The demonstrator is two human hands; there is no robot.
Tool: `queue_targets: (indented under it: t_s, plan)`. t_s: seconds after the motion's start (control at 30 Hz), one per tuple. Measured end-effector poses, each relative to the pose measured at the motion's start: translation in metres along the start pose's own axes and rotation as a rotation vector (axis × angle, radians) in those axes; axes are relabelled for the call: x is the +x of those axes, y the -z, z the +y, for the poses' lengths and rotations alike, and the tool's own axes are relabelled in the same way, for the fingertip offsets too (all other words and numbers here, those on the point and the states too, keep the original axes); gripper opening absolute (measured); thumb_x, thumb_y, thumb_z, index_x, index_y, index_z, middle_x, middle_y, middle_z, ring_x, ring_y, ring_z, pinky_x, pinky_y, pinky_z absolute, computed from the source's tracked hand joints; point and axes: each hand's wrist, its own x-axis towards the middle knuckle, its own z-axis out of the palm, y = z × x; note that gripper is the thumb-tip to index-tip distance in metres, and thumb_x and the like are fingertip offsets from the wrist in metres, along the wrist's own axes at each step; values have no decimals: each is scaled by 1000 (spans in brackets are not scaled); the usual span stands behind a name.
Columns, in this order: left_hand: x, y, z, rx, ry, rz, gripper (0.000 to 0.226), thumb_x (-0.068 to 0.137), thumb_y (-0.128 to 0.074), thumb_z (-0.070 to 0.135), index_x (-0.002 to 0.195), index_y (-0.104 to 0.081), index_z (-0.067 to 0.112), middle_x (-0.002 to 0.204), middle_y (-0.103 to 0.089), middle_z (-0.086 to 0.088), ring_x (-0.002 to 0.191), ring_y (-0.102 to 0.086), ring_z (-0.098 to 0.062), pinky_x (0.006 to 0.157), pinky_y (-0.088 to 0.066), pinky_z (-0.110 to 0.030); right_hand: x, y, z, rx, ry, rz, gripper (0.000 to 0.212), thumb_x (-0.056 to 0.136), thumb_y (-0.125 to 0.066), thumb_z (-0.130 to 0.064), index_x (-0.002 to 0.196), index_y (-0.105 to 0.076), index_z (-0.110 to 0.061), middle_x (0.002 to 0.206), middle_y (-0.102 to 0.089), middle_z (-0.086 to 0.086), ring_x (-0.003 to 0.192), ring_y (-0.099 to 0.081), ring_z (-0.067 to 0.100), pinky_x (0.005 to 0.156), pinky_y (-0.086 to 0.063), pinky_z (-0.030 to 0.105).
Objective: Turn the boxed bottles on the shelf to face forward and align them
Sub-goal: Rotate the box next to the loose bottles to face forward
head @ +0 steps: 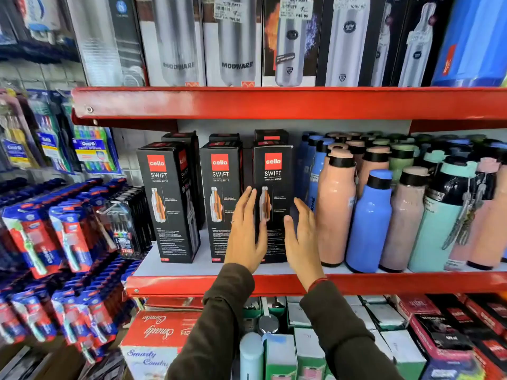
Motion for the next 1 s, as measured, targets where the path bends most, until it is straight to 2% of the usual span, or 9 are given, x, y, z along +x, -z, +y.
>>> queue_targets:
  t_s: [0.07, 0.13, 0.27, 0.37, 0.63, 0.73, 0.83, 0.93, 1.0]
  plan:
    - [-5, -7, -4, -63, 107, -22, 62, 100, -42, 17, 155, -14, 19, 163, -16, 2, 151, -14, -5, 118, -12, -10, 2, -3, 8, 4, -104, -60, 49, 105, -42, -24, 152, -32, -18, 159, -34, 1, 147, -29, 14, 117, -20, 24]
    - [-14, -18, -7, -134, 269, -60, 60, 100, -42, 15, 155, -17, 14, 163, -21, -1, 150, -18, -8, 120, -16, -18, 1, -8, 20, 7, -191, -116, 49, 104, -44, -21, 152, -33, -15, 158, -36, 1, 147, -31, 15, 115, -19, 20]
    - [-14, -35, -12, -287, 575, -85, 49, 102, -41, 12, 149, -31, 6, 154, -38, -11, 144, -35, -22, 117, -27, -28, 1, -16, 32, 79, -213, -120, 44, 101, -49, -10, 144, -45, -14, 128, -53, -11, 115, -51, -2, 90, -29, -7]
    - [-14, -40, -17, -321, 713, -87, 46, 103, -40, 17, 147, -36, 7, 150, -45, -13, 140, -42, -23, 114, -32, -28, 3, -17, 44, 146, -278, -106, 42, 99, -55, -9, 141, -50, -15, 116, -58, -12, 94, -56, -23, 78, -39, -6]
    - [-14, -49, -28, -263, 694, -63, 44, 103, -42, 25, 145, -43, 13, 136, -60, -12, 123, -57, -21, 96, -39, -19, 3, -17, 53, 205, -264, -44, 38, 96, -61, -5, 133, -59, -10, 116, -62, -11, 94, -54, -32, 81, -42, -5]
    - [-14, -47, -28, -322, 658, -40, 43, 102, -45, 25, 144, -45, 15, 137, -59, -6, 117, -53, -6, 91, -37, -3, 5, -12, 52, 211, -249, -31, 38, 96, -61, -8, 134, -59, -11, 120, -64, -9, 94, -57, -28, 85, -45, -1]
    - [-14, -47, -24, -380, 644, 12, 42, 100, -48, 25, 142, -48, 18, 136, -56, 3, 112, -52, 9, 84, -33, 9, 8, -7, 47, 221, -218, -52, 37, 95, -63, -12, 130, -60, -25, 116, -65, -16, 95, -60, -23, 82, -46, -1]
    - [-13, -45, -15, -392, 629, 81, 38, 101, -46, 26, 138, -52, 24, 131, -55, 12, 108, -47, 24, 89, -35, 5, 7, -5, 41, 235, -171, -87, 43, 87, -75, -23, 123, -58, -40, 108, -70, -25, 101, -66, -12, 79, -49, 4]
    - [-13, -43, -10, -411, 627, 122, 34, 102, -42, 27, 133, -56, 29, 130, -58, 14, 113, -51, 16, 98, -38, -6, 6, -2, 38, 216, -145, -82, 54, 75, -85, -34, 121, -58, -47, 106, -73, -27, 99, -69, -6, 80, -53, 9]
